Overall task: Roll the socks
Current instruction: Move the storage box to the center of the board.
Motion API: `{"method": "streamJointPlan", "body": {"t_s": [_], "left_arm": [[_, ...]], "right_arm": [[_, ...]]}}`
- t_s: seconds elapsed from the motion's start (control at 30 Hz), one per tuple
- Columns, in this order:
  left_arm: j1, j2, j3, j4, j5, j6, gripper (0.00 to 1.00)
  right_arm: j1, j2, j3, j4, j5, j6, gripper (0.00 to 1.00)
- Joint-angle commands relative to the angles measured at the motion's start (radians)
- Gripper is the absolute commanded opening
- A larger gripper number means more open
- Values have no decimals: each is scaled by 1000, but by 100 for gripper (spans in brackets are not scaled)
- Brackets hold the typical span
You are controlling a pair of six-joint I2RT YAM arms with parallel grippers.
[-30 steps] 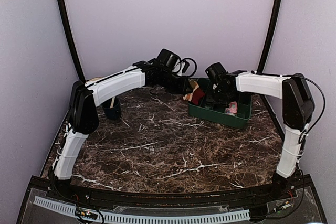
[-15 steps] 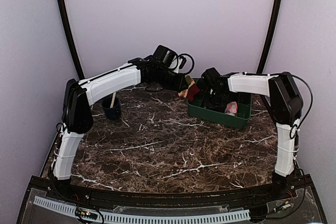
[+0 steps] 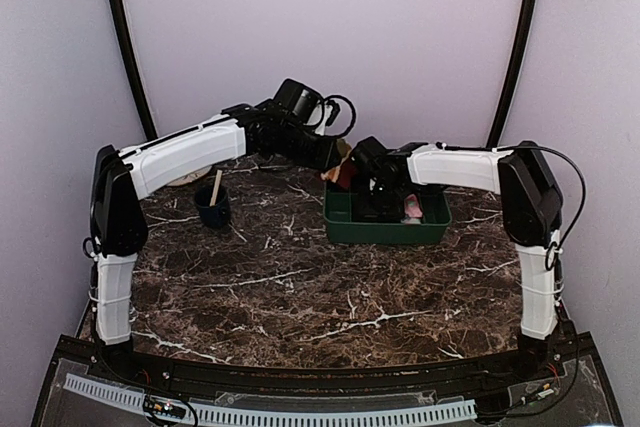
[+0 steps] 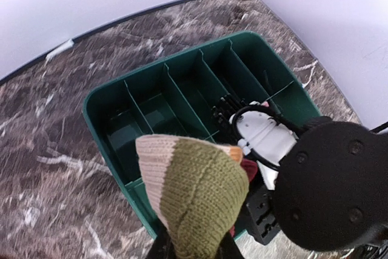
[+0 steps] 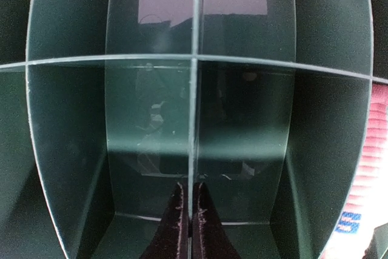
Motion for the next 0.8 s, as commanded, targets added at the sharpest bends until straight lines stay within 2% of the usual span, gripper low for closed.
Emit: {"method": "streamJointPlan", "body": {"t_s": [0.0, 0.17, 0.3, 0.4, 0.57, 0.77], "left_arm": [[5, -176, -181, 21, -60, 1, 0], [5, -376, -467, 95, -95, -53, 0], [6, -467, -592, 106, -129, -95, 0], [8, -494, -607, 84, -150, -124, 0], [6, -460, -559, 36, -199, -182, 0], [-36, -366, -450, -80, -320, -268, 0]], "right_arm": [[78, 3, 49, 15, -39, 93, 0], [184, 36, 112, 33, -50, 202, 0], [253, 73, 184, 44, -36, 270, 4], [268, 64, 200, 25, -3, 278, 13], [263, -41, 85, 84, 41, 247, 24], [221, -208, -74, 136, 67, 164, 29]]}}
